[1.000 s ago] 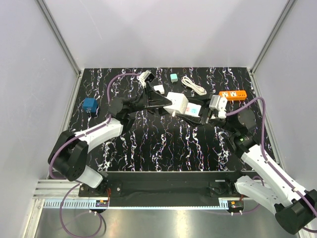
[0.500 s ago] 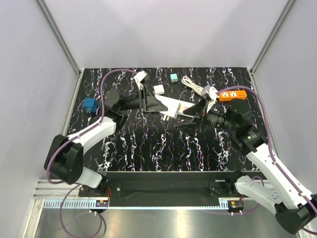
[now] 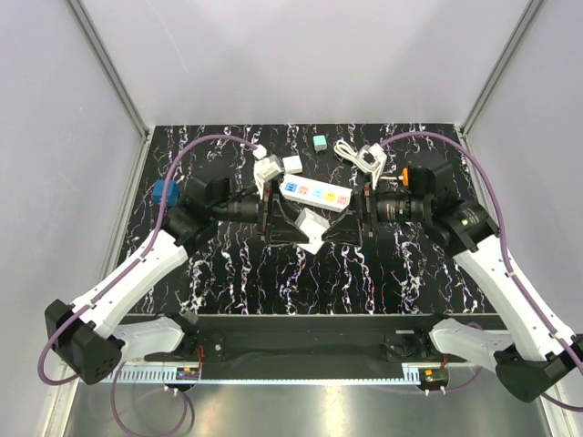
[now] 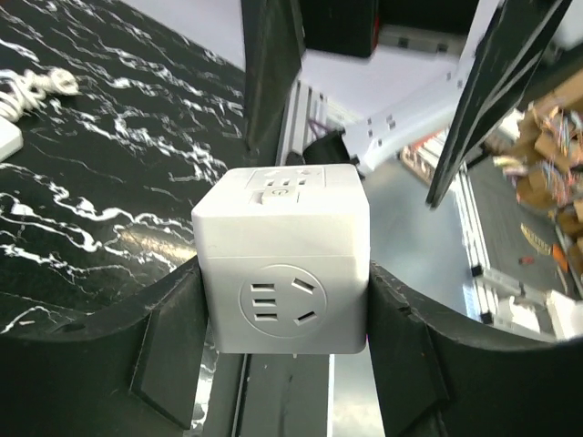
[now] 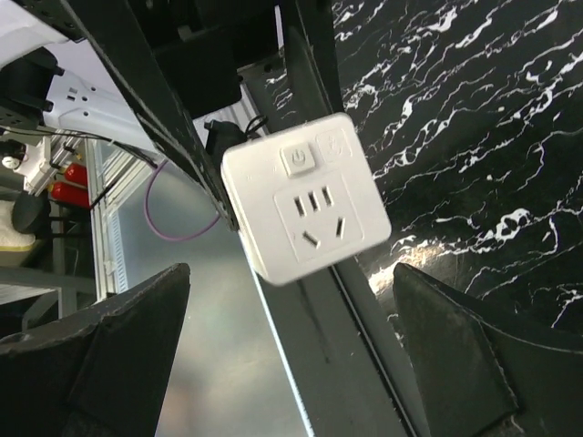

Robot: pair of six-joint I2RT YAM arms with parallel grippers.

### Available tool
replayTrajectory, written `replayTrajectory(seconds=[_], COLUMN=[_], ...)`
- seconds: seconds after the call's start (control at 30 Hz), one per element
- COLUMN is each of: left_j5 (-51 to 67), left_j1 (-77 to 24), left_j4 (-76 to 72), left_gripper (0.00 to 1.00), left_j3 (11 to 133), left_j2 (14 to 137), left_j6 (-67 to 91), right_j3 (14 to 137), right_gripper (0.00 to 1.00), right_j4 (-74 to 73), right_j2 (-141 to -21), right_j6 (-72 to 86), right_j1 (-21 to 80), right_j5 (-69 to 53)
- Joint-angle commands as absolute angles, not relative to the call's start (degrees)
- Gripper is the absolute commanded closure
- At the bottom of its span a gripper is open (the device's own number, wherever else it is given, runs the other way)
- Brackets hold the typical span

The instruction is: Insert the plug

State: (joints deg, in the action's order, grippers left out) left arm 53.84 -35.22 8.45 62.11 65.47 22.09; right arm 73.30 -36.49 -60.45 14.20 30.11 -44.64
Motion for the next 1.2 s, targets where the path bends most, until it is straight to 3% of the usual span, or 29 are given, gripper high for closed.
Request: replayTrajectory(seconds=[0.0, 0.1, 0.27, 0.57, 0.77, 1.03, 1.1, 1.17], left_j5=[57.39, 57.74, 58.97, 61.34, 62.75, 64.34, 64.07, 63.98], left_j1=[-37.0, -37.44, -38.06, -38.06, -38.06, -38.32, -38.32, -38.41], left_j4=[10.63, 10.63, 10.55, 10.63, 10.46, 10.46, 10.46, 10.37], left_gripper=[1.0, 1.0, 1.0, 1.0, 1.0, 1.0, 1.0, 1.0], left_j3=[62.23, 61.96, 61.61, 62.14, 62.49, 62.67, 62.67, 62.67], left_j2=[64.95, 64.51, 64.6, 66.0, 66.8, 67.32, 67.41, 67.76], left_j6=[15.3, 14.5, 14.33, 15.29, 15.91, 16.61, 16.87, 17.05], right_j3=[78.74, 78.93, 77.79, 73.22, 70.84, 71.1, 70.58, 69.88], right_gripper=[0.01, 0.04, 0.17, 0.16, 0.27, 0.31, 0.23, 0.21], right_j4=[-44.2, -44.47, -44.39, -39.64, -37.1, -34.01, -32.44, -29.98], right_j2=[-63.19, -65.56, -70.13, -66.89, -66.53, -68.64, -68.56, -68.03], right_j6=[11.87, 10.55, 9.93, 11.43, 12.66, 15.55, 16.78, 17.92], right_j1=[30.41, 30.5, 30.59, 33.48, 34.19, 35.77, 36.38, 36.82], right_j5=[-46.58, -52.71, -57.03, -60.73, -60.64, -60.21, -60.73, -61.0])
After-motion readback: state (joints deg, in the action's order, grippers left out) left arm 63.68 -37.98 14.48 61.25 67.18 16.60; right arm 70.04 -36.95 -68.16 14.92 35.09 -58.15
